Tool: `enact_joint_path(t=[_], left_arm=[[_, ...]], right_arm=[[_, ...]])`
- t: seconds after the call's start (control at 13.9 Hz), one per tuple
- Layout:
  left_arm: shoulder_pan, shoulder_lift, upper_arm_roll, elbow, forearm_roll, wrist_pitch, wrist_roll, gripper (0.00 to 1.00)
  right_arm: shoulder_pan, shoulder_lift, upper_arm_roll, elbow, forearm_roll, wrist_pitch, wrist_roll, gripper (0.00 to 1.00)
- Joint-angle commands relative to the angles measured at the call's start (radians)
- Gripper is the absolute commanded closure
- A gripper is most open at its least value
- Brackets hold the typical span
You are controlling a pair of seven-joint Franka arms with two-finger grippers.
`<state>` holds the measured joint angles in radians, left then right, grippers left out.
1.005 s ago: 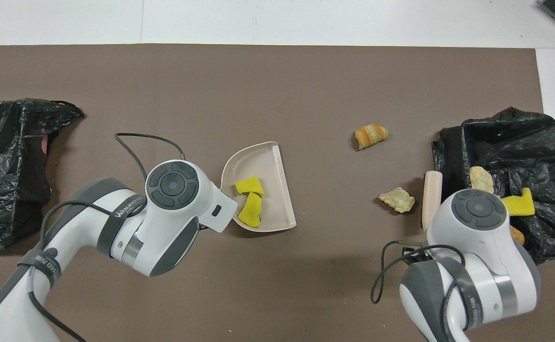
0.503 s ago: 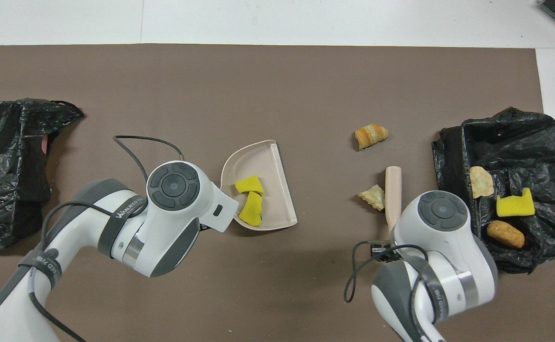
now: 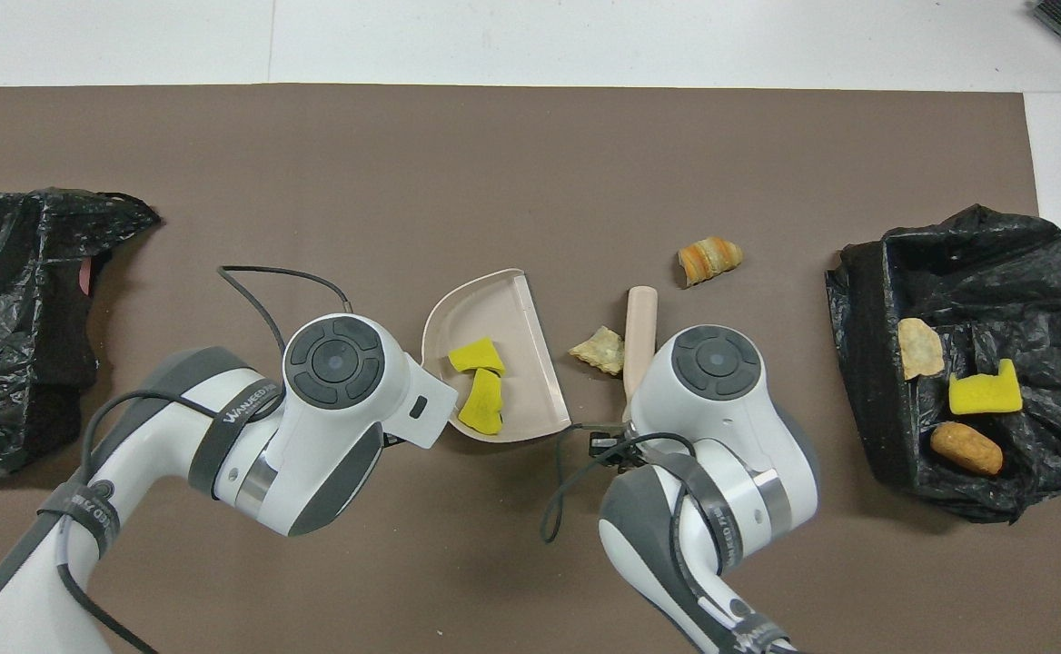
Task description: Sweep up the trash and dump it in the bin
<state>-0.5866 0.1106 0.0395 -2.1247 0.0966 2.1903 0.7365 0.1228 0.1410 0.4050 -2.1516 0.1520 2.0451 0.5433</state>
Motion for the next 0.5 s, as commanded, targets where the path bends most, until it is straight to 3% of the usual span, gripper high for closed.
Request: enact_joint_path(t=[0.0,0.22,0.43], left_arm=[[-0.016,-0.034,0.011,-0.044,0.014,0.016,-0.022,1.0],[-0.013,-0.032,0.011,-0.043,0.014,0.023,-0.023,1.0],[-0.009,-0.032,0.011,-0.043,0.009,0.028,-0.026,1.0]], right_arm=[[0.078,0.029,0.003,0.045,0.06,0.004,-0.012,1.0],[0.123,0.016,0.028,0.091,0.06,-0.043,-0.051,1.0],[0.081,-0.014,0.015,0.16,0.035,-0.159,-0.111,1.0]])
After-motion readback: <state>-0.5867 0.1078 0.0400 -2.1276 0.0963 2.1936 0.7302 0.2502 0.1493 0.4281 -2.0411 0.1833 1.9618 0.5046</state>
